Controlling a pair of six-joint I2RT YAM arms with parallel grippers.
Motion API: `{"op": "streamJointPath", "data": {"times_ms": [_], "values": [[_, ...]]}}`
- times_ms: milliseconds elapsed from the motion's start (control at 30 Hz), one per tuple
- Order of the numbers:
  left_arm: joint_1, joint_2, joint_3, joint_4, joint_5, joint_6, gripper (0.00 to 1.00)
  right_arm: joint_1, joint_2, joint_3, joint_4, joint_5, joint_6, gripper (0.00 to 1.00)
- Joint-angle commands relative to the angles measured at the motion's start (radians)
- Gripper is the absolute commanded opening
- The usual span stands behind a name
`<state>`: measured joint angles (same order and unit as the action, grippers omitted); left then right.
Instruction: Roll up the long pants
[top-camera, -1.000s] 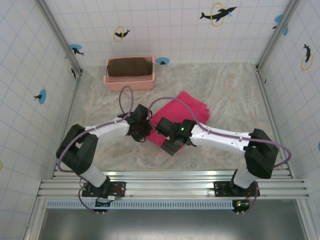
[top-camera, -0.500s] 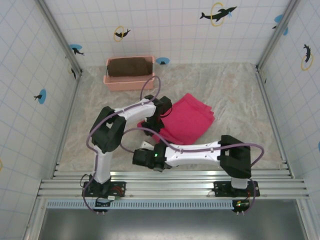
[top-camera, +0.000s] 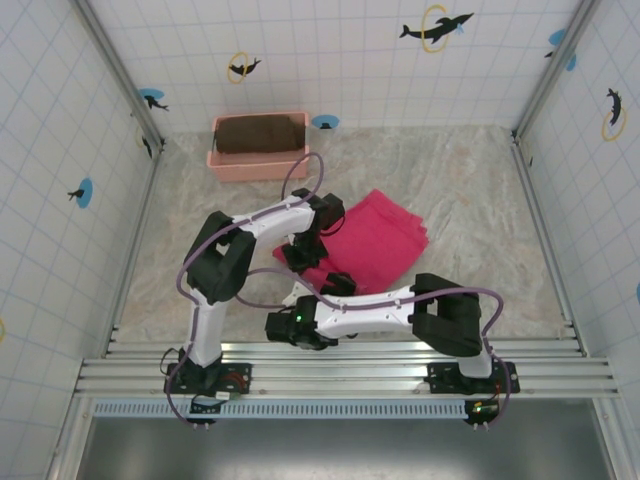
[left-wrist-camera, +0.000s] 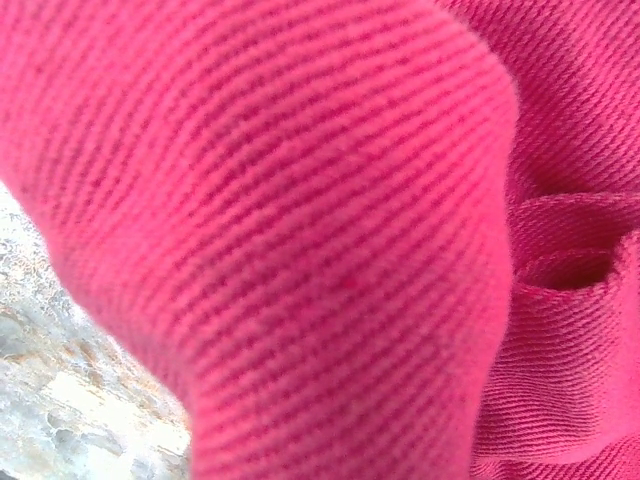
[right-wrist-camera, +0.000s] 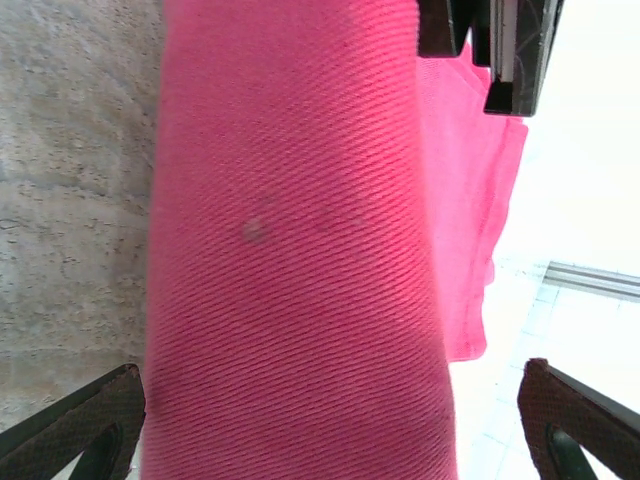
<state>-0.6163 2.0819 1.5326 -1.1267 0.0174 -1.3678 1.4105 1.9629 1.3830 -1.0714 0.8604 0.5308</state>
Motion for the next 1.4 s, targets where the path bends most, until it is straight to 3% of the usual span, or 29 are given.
{"op": "streamJointPath", "data": {"times_ms": [0, 333, 733, 867, 933, 967, 1033, 1133, 1267, 1367], "values": [[-0.011, 0.081, -0.045, -0.083, 0.044, 0.018, 0.0, -0.013, 0.012, 0.008, 0.004, -0.017, -0.002, 0.99], [-0.001, 0.075, -0.043, -0.087, 0.045, 0.005, 0.0, -0.004, 0.163, -0.044, 0.095, -0.162, 0.013, 0.99], [0.068, 0.08, 0.021, -0.163, 0.01, 0.022, 0.0, 0.0, 0.389, 0.039, -0.044, -0.083, 0.188, 0.98], [0.101, 0.062, -0.009, -0.159, 0.002, 0.018, 0.0, -0.025, 0.403, 0.049, -0.058, -0.061, 0.213, 0.85], [0.108, 0.058, -0.017, -0.164, -0.006, 0.014, 0.0, -0.039, 0.412, 0.063, -0.055, -0.062, 0.206, 0.71], [0.108, 0.057, -0.018, -0.166, -0.01, 0.013, 0.0, -0.045, 0.416, 0.072, -0.054, -0.066, 0.201, 0.62], [0.147, 0.056, -0.019, -0.168, -0.015, 0.005, 0.0, -0.048, 0.427, 0.097, -0.054, -0.073, 0.184, 0.32], [0.154, 0.062, -0.013, -0.168, -0.019, -0.004, 0.0, -0.044, 0.443, 0.142, -0.064, -0.08, 0.172, 0.0], [0.155, 0.036, -0.031, -0.142, -0.042, -0.04, 0.0, -0.035, 0.451, 0.187, -0.065, -0.099, 0.144, 0.0], [0.155, -0.08, -0.121, 0.023, -0.082, -0.012, 0.0, -0.039, 0.431, 0.185, -0.019, -0.149, 0.1, 0.0]]}}
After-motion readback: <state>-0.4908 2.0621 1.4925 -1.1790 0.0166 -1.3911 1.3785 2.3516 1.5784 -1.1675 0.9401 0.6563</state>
